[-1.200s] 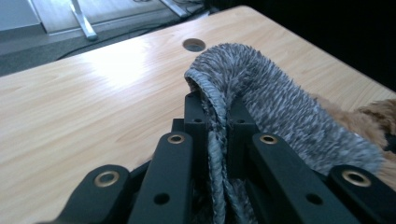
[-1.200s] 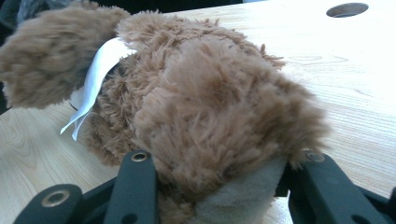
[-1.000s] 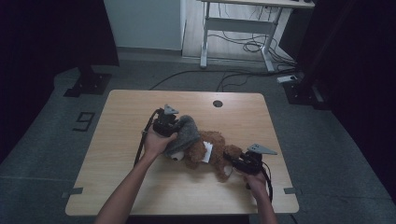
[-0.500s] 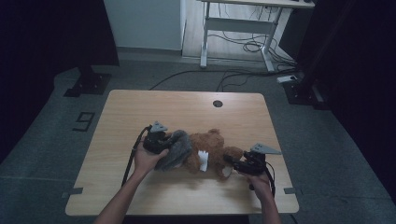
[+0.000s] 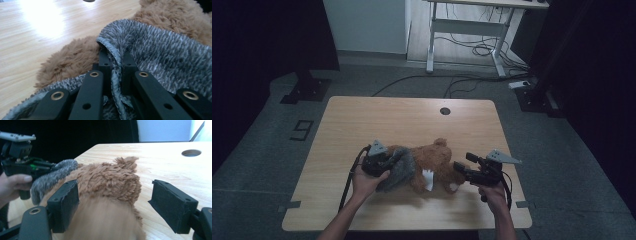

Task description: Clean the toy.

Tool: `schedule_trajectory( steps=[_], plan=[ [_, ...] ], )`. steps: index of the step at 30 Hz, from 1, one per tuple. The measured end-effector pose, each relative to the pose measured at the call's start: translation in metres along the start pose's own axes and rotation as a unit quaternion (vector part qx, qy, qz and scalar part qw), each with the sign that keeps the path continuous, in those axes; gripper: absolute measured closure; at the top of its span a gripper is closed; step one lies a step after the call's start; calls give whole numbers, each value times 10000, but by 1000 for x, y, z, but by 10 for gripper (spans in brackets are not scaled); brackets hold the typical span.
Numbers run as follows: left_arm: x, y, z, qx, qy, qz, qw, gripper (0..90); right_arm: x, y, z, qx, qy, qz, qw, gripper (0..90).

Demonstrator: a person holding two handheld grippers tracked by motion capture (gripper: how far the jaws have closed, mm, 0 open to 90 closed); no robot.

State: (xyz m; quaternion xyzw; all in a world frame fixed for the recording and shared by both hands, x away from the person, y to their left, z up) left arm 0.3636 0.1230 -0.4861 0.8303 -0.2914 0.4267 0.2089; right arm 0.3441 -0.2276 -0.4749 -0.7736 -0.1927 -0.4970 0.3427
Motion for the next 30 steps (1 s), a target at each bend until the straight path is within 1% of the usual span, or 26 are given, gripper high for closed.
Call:
schedule_trajectory(
  steps=[2,3,4,6,7,8,9,10,12,14,15,16,17,18,19,20,21,22,23,24,25,26,27,28,29,30],
  plan=[
    [-5,3,-4,-91,26,-16,10000,825,-2,1,5,65,-127,61,9999,217],
    [-7,4,-6,-143,39,-9,9999,825,-2,1,5,65,-127,61,9999,217],
    [-10,5,-8,-147,51,44,9999,825,-3,1,7,95,-212,65,9997,207],
    [-15,8,-12,-181,54,109,9998,825,-10,-4,17,263,-520,20,9983,179],
    [-18,10,-14,-258,48,104,9996,825,-21,-13,34,399,-955,-127,9945,153],
    [-18,10,-14,-258,48,104,9996,825,-29,-17,45,446,-1172,-174,9919,129],
    [-20,10,-15,-280,27,97,9996,825,-29,-17,45,446,-1172,-174,9919,129],
    [-22,9,-16,-290,8,81,9995,825,-39,-25,60,623,-1352,-105,9888,76],
    [-25,7,-17,-362,8,13,9993,825,-43,-27,65,625,-1403,-112,9881,74],
    [-28,5,-18,-479,21,-95,9988,825,-48,-32,70,563,-1528,-289,9862,101],
    [-29,5,-18,-507,25,-120,9986,825,-49,-33,71,504,-1570,-391,9855,141],
    [-30,5,-18,-528,27,-125,9985,825,-51,-32,71,409,-1590,-540,9850,214],
    [-30,6,-18,-521,30,-101,9986,825,-52,-30,71,384,-1576,-564,9851,264],
    [-29,8,-17,-501,37,-70,9987,825,-52,-30,71,384,-1576,-564,9851,264],
    [-28,9,-16,-462,53,-39,9989,825,-53,-28,71,364,-1538,-585,9857,308],
    [-27,10,-14,-426,69,-17,9991,825,-53,-21,72,333,-1452,-557,9873,375],
    [-25,11,-12,-389,86,11,9992,825,-53,-21,72,333,-1452,-557,9873,375],
    [-23,12,-10,-367,100,10,9993,825,-51,-15,73,227,-1335,-550,9893,423],
    [-21,12,-7,-352,108,9,9993,825,-51,-15,73,227,-1335,-550,9893,423],
    [-18,13,-3,-312,116,24,9994,825,-50,-13,73,150,-1280,-562,9901,439],
    [-12,13,5,-215,137,48,9997,825,-46,-6,76,-58,-1174,-631,9911,465],
    [-12,13,5,-215,137,48,9997,825,-44,-2,78,-144,-1115,-670,9914,476],
    [-9,12,10,-169,146,51,9997,825,-44,-2,78,-144,-1115,-670,9914,476],
    [-3,11,18,-114,167,-1,9998,824,-41,5,81,-326,-1014,-678,9920,491],
    [-3,11,18,-114,167,-1,9998,824,-41,5,81,-326,-1014,-678,9920,491],
    [1,11,21,-120,158,-26,9998,824,-40,7,82,-431,-965,-723,9918,497]
  ],
)
Point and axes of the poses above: each handheld gripper's, and its own axes: z roughly forward along the jaws, x roughly out of its top, y roughly to its right, the point moved 2 cm from there along z, roughly forward along the jaws, and after that the axes turned 1 degree about z, right-handed, at the moved point
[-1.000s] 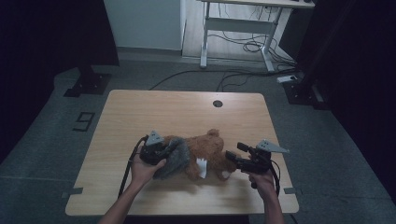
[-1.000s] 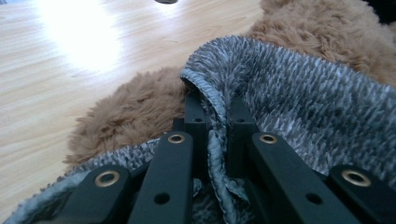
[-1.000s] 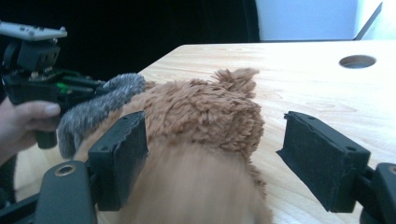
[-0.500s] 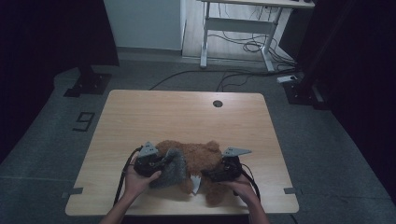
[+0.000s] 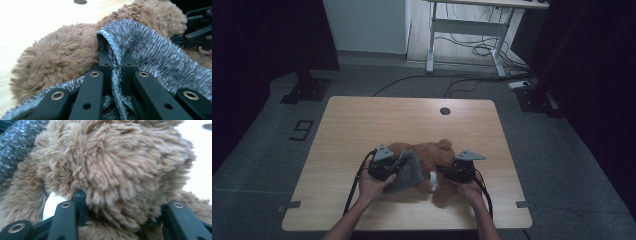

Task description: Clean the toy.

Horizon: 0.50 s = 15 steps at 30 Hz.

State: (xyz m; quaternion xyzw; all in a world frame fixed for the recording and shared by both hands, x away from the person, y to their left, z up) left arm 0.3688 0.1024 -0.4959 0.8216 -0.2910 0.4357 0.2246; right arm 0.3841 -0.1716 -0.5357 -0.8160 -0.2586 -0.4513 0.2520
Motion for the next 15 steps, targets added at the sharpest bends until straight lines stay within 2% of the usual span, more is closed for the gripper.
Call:
schedule_trajectory(
  steps=[2,3,4,5,8,12,14,15],
  plan=[
    [8,4,-1,-80,142,-70,9998,823,1,4,2,-136,91,-109,9998,497],
    [11,7,-2,-84,151,0,9999,823,1,6,1,-97,94,-91,9999,494],
    [23,16,-2,-32,155,240,9996,823,0,7,-1,16,97,-76,9999,486],
    [23,16,-2,-32,155,240,9996,823,0,7,-1,16,97,-76,9999,486],
    [45,27,4,-90,222,344,9991,823,-1,6,-2,102,69,-48,9999,473],
    [70,51,23,-207,468,439,9977,823,-3,3,-5,181,48,-56,9998,463],
    [78,66,38,-213,424,586,9972,822,-3,3,-5,195,57,-58,9998,462],
    [81,72,47,-191,309,673,9971,821,-4,2,-6,212,68,-83,9997,461]
  ],
)
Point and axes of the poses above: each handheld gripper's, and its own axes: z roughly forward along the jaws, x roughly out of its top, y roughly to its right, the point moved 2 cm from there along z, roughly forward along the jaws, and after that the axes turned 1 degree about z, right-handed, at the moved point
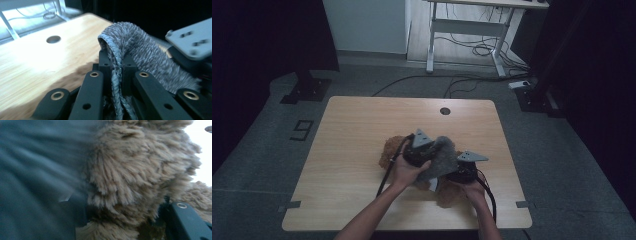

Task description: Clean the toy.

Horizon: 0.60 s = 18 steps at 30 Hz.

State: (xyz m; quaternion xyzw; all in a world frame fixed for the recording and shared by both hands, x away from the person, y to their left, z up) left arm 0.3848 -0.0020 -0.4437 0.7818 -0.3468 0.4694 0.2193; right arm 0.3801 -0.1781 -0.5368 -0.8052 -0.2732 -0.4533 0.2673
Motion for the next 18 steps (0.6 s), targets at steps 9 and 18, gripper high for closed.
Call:
schedule_trajectory(
  steps=[9,18],
  plan=[
    [-17,-4,23,288,-445,123,9985,822,-7,5,0,-1,-77,151,9999,476],
    [-36,-62,-24,887,-634,-176,9939,822,-8,6,0,-30,-51,197,9998,483]
  ],
)
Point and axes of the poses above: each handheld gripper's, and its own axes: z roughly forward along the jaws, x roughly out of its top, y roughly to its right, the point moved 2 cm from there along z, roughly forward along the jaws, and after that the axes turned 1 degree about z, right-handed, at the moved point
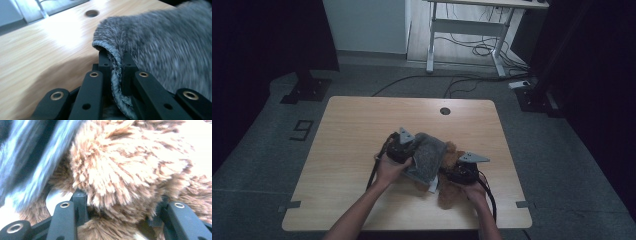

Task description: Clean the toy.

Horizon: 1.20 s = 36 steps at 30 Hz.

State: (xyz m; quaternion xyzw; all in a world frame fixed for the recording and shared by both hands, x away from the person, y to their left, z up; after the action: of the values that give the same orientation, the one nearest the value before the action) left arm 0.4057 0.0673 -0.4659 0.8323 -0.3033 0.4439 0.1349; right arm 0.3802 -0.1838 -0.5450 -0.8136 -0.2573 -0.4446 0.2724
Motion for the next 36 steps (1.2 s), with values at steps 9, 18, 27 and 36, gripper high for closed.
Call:
schedule_trajectory(
  steps=[9,18,27,36],
  plan=[
    [-15,-35,-27,197,179,-291,9992,821,1,1,-2,43,-33,6,10000,467],
    [-45,-57,-36,284,136,-615,9976,820,1,-3,-9,-25,-148,228,9996,464],
    [-80,-63,-22,231,-262,-889,9954,824,-14,-6,-13,-44,-355,605,9975,506],
    [-104,-67,-5,7,-854,-1086,9904,819,-15,-2,-13,-106,-369,532,9978,544]
  ],
)
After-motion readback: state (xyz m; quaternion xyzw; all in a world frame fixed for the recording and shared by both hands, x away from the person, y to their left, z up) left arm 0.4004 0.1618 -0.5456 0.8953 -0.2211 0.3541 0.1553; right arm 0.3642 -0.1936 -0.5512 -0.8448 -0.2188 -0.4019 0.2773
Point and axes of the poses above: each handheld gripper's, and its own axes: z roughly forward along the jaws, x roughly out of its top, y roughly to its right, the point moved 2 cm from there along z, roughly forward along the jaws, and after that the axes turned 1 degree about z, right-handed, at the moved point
